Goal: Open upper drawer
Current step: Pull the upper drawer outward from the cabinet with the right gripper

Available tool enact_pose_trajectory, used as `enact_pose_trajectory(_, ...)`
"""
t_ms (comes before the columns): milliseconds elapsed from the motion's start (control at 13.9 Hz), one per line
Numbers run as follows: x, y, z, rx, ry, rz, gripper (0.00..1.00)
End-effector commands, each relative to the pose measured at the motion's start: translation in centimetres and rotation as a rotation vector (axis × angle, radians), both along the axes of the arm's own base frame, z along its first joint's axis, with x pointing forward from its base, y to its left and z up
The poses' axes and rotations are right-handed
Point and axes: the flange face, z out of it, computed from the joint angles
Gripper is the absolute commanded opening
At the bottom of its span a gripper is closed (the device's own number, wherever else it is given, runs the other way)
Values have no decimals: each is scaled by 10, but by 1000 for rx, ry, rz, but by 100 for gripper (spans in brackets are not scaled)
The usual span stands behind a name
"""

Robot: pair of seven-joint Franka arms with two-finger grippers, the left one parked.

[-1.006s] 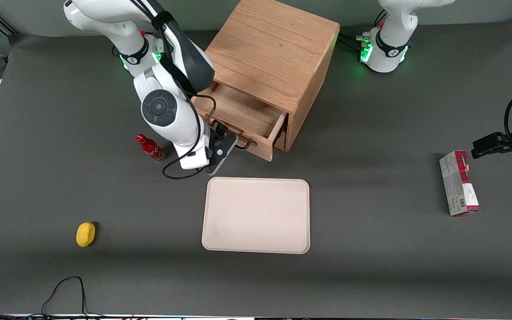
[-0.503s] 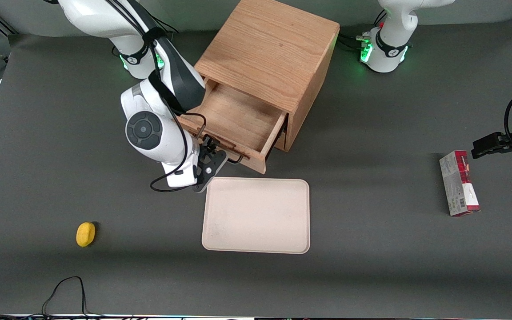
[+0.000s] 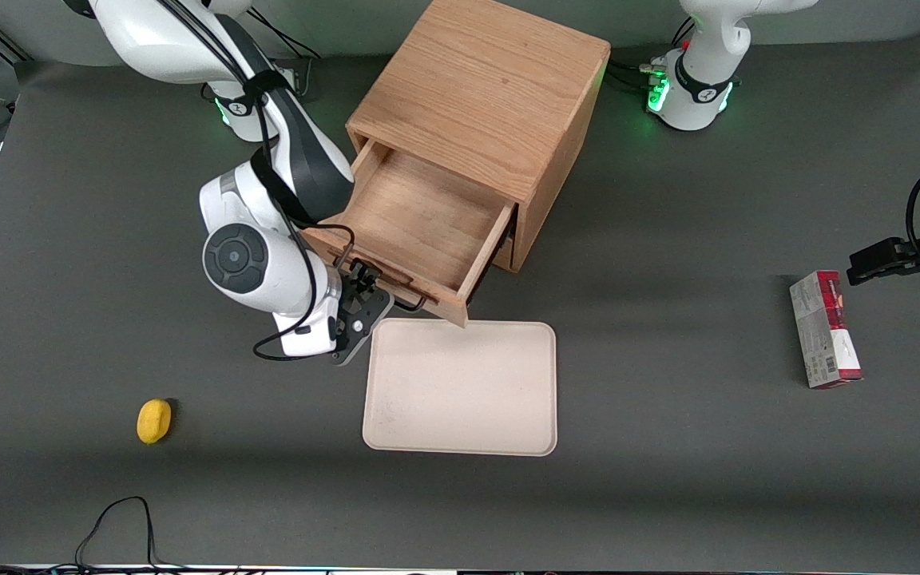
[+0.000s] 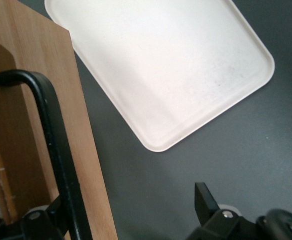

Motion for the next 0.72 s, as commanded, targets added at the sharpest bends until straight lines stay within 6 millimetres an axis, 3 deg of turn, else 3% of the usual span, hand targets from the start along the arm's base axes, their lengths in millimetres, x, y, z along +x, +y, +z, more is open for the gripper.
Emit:
enact_pose_trajectory(0,13,-6,-3,5,5,12,100)
enact_pose_trajectory(144,17,-8,3,9,-8,5,100)
enact_pose_trajectory(287,27,-25,0,9,-7,-19,100)
enact_pose_trajectory(647,30,-24,5,14,-19,-25,100)
